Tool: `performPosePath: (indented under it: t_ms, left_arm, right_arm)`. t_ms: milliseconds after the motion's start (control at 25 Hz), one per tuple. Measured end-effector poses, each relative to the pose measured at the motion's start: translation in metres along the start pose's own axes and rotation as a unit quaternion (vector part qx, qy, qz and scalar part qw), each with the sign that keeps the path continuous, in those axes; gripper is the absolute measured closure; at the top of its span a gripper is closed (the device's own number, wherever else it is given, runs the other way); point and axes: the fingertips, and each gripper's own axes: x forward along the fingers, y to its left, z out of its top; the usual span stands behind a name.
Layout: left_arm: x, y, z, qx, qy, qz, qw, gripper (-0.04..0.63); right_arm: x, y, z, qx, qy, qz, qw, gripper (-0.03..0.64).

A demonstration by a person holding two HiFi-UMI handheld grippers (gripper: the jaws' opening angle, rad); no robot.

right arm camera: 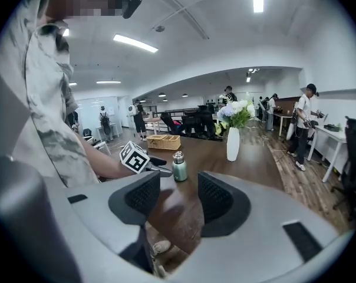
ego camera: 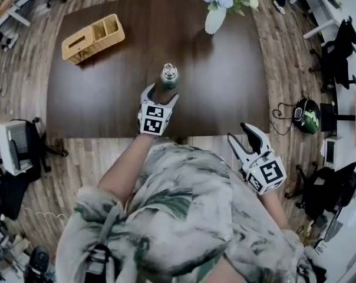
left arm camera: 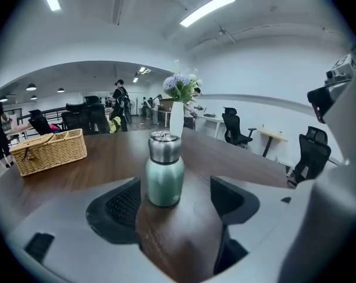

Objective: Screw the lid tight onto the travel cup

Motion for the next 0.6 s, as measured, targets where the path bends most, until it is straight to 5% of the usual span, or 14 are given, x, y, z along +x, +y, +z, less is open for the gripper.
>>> performPosePath:
  t_ms: [600]
  left_arm:
    - [0.075,0.023,-0.009,0.019,0.014,-0.010,0.9997,0.208]
  right_arm:
    - [0.018,-0.009,0.004,0.021,0.038,-0.044,0.998,0.402]
